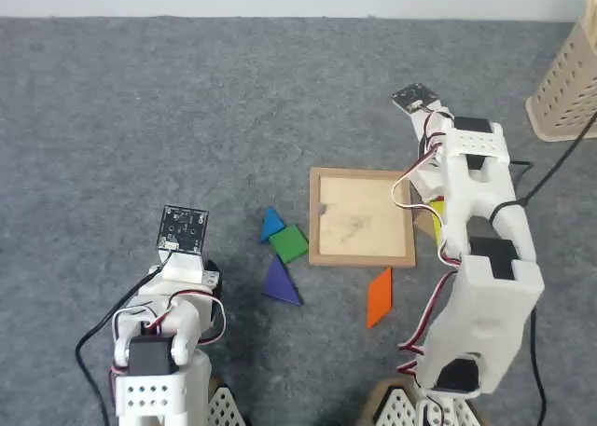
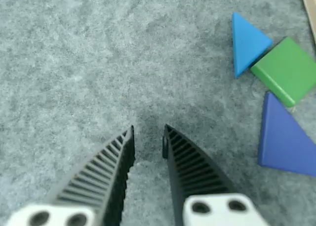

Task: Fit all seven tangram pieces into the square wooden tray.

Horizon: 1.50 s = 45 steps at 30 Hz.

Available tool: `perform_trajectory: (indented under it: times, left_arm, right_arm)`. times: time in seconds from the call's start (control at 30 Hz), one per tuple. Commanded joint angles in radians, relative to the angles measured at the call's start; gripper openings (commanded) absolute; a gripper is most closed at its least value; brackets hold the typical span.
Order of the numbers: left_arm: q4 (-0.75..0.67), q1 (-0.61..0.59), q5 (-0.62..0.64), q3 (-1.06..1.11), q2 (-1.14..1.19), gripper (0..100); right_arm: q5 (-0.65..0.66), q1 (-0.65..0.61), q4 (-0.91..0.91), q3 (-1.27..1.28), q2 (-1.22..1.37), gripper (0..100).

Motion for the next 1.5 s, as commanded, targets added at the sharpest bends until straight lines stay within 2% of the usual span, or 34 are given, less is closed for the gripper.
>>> perform_trajectory:
  times: [0.0,0.27,0.4,0.6,0.83,1.03,1.27,1.47]
  left_arm:
    - [0.003,-0.002,-0.008,-0.008,-0.017,9]
    - [0.003,-0.002,-0.008,-0.008,-0.017,9]
    - [0.003,-0.002,-0.008,-0.008,-0.017,9]
    - [0.003,-0.002,-0.008,-0.008,-0.017,9]
    - [0.003,-0.002,-0.008,-0.008,-0.017,9]
    - [0.003,-0.002,-0.008,-0.008,-0.017,9]
    - [0.003,-0.002,-0.008,-0.008,-0.017,9]
    - [0.003,-0.002,-0.008,-0.008,-0.017,9]
  right_arm:
    - [0.063,0.007,0.045,-0.029,0.001,28.1]
    - [0.13,0.033,0.05,-0.005,0.022,30.0]
    - [0.118,0.041,0.051,-0.008,0.054,29.9]
    - [-0.046,0.001,0.11,-0.041,0.065,22.9]
    - [-0.222,-0.101,0.127,-0.044,0.058,22.0]
    - [-0.324,-0.097,0.136,-0.137,-0.01,22.3]
    - [-0.313,-0.085,0.174,-0.109,-0.166,22.5]
    - [-0.206,-0.065,0.087,0.044,-0.211,29.6]
